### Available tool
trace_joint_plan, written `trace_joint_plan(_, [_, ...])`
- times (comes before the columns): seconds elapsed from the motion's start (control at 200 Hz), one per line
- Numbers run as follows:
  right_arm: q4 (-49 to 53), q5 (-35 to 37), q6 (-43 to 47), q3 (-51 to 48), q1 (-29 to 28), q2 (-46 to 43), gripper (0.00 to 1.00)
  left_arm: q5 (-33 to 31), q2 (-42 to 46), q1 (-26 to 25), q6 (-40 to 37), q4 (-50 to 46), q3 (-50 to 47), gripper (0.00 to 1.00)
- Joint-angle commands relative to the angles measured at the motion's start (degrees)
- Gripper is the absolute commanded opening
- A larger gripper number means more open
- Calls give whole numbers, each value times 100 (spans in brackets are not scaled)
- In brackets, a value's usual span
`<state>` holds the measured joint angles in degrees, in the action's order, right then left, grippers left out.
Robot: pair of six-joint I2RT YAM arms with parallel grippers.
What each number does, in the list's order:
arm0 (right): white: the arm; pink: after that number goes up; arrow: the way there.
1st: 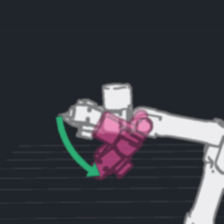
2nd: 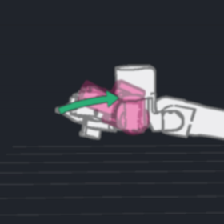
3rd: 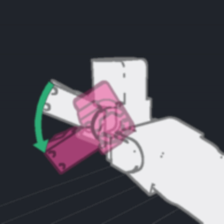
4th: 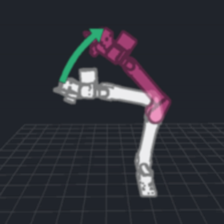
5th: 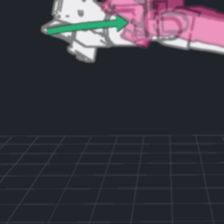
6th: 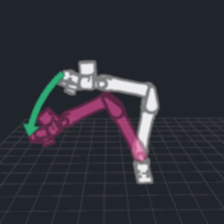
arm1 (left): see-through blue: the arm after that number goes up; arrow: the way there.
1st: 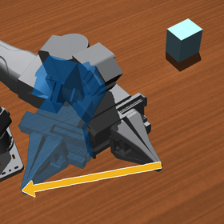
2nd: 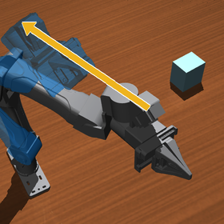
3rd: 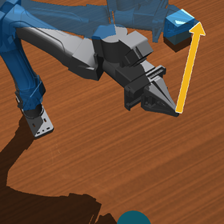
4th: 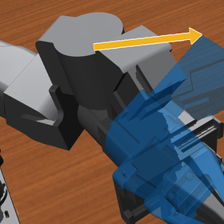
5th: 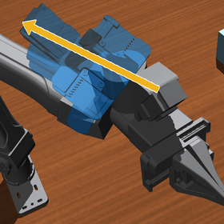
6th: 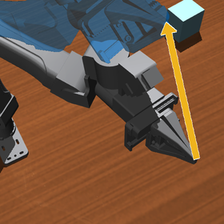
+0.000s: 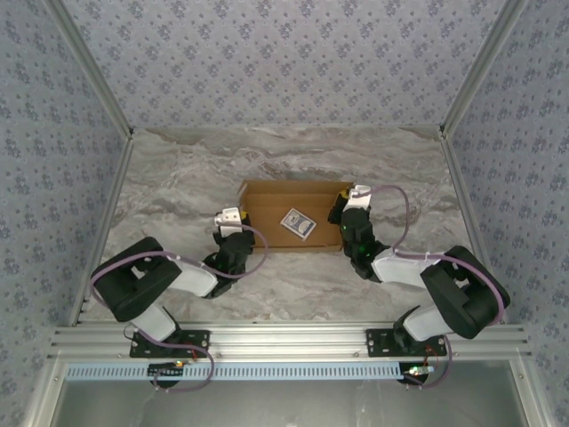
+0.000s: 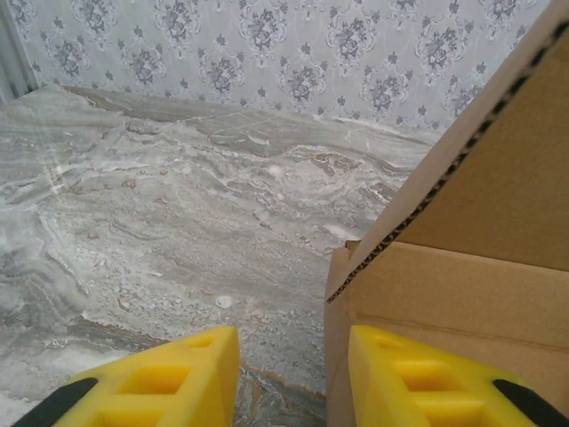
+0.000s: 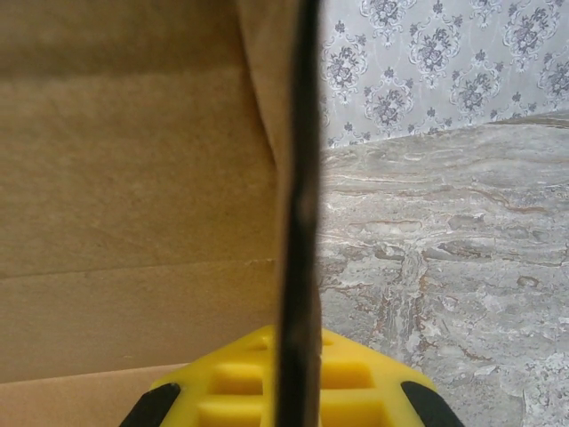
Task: Fold the paper box
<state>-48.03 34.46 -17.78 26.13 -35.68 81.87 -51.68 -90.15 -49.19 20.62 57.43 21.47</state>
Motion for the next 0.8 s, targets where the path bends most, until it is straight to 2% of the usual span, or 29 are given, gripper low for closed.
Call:
trace_joint_plan(0.0, [1098, 189, -21, -165, -40, 154, 4, 102, 390, -4, 156, -393, 57, 40])
trace_joint_plan(0.22, [1308, 232, 32, -3, -48, 147, 4, 602, 1277, 77, 388, -1406, 67, 46])
trace_joint_plan(0.375, [1444, 244, 64, 116, -66, 132, 4, 1794, 2040, 574, 446, -2413, 157, 51])
trace_joint_plan(0.545, [1542, 239, 82, 195, -87, 145, 4, 2882, 2686, 1089, 26, -3087, 304, 62])
trace_joint_plan(0.665, [1568, 230, 108, 231, -83, 150, 3, 3706, 2742, 1432, -167, -3199, 428, 66])
trace_joint_plan(0.795, [1621, 194, 134, 305, -87, 178, 3, 4260, 2436, 1698, -552, -3317, 698, 69])
